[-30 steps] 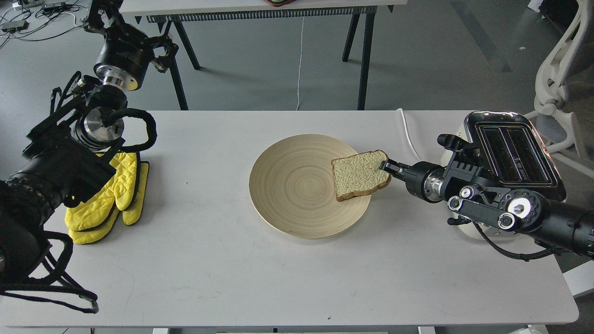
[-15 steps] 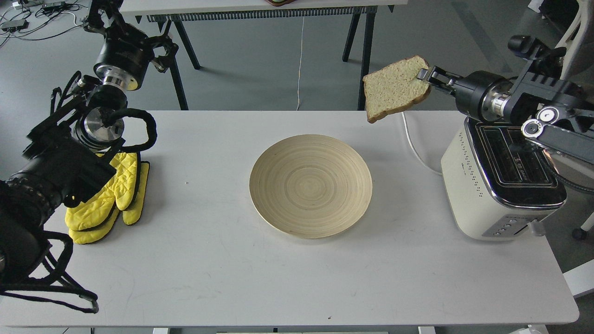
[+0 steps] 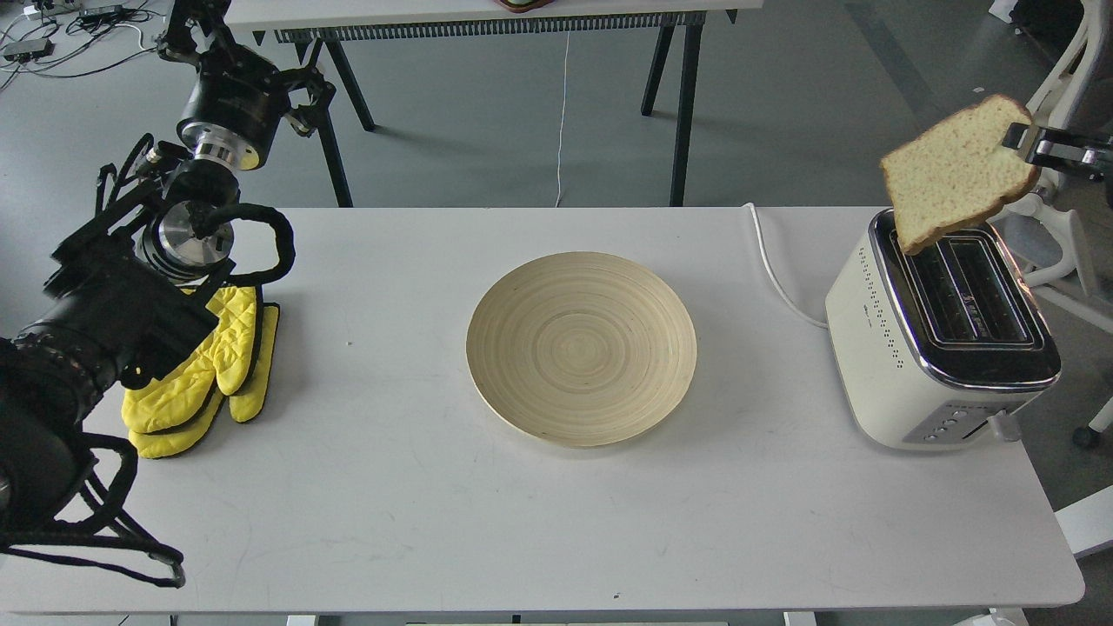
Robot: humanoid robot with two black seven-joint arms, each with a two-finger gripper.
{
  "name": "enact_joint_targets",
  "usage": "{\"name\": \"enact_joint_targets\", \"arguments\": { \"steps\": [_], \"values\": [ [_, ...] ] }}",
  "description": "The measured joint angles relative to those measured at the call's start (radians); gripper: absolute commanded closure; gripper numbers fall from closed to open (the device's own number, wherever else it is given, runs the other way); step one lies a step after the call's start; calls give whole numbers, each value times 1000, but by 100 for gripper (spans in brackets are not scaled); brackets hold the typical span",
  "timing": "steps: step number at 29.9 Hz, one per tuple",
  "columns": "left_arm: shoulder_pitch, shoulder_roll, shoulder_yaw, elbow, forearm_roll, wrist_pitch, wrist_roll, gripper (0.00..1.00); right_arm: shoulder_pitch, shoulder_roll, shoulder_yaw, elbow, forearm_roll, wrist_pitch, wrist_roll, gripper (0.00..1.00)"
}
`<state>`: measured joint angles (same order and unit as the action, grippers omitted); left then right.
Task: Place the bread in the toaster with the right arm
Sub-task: 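Carry the bread slice with the right gripper above the toaster slot, then lower the bread slice into the toaster slot with the right gripper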
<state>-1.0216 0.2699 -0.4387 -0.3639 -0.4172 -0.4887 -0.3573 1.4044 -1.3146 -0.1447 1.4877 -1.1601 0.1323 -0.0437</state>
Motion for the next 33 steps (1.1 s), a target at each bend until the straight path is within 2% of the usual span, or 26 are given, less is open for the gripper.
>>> {"name": "enact_joint_targets", "arguments": {
  "steps": [6, 33],
  "values": [
    [0, 0, 0, 0, 0, 0, 0, 0, -58, -59, 0, 24, -71, 4, 4, 100],
    [0, -1, 1, 0, 0, 0, 0, 0, -112, -19, 9, 28, -52, -7, 4, 99]
  ]
}}
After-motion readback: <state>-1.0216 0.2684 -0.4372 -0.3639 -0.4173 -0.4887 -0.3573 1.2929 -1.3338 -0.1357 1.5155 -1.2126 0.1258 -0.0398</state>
